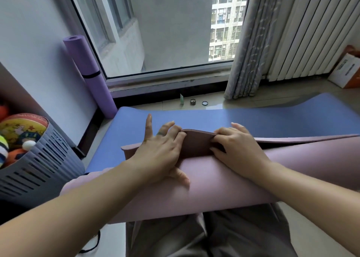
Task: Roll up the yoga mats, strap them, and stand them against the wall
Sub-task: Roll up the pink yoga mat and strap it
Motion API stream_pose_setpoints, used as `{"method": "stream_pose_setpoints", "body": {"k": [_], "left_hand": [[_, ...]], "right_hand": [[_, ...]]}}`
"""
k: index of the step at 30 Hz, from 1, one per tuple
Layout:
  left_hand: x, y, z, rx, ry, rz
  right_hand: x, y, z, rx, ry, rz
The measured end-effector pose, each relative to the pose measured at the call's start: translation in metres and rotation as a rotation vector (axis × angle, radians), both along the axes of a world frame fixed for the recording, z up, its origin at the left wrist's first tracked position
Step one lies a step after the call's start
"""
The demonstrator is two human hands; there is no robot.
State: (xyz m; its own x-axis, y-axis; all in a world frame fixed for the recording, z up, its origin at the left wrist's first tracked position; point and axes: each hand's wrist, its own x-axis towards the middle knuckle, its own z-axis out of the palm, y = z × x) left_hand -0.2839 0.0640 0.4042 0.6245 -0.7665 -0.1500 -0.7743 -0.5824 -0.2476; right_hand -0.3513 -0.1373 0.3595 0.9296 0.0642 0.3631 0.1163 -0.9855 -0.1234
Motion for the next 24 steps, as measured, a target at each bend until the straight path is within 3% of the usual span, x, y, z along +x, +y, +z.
{"method": "stream_pose_setpoints", "body": {"k": [2, 7, 12, 15, 18, 24], "left_hand": [[-0.001, 0.004, -0.009, -0.153, -0.040, -0.069], [-0.017, 0.008, -0.016, -0.339, -0.193, -0.112], [-0.026, 0.006, -0.011, -0.061, 0.061, 0.140], [-0.025, 0.006, -0.012, -0.074, 0.128, 0.130], [-0.027, 0.008, -0.014, -0.103, 0.111, 0.093], [-0.033, 0.008, -0.013, -0.154, 0.083, 0.048]], "right_hand": [[-0.001, -0.006, -0.006, 0.094, -0.154, 0.031], [0.000, -0.008, -0.010, 0.111, -0.225, 0.000], [-0.003, -0.009, -0.010, 0.109, -0.309, 0.145], [-0.012, -0.004, -0.008, 0.171, -0.311, 0.205], [-0.020, -0.001, -0.004, 0.251, -0.255, 0.187], [-0.040, -0.005, -0.005, 0.124, 0.120, 0.152]]}}
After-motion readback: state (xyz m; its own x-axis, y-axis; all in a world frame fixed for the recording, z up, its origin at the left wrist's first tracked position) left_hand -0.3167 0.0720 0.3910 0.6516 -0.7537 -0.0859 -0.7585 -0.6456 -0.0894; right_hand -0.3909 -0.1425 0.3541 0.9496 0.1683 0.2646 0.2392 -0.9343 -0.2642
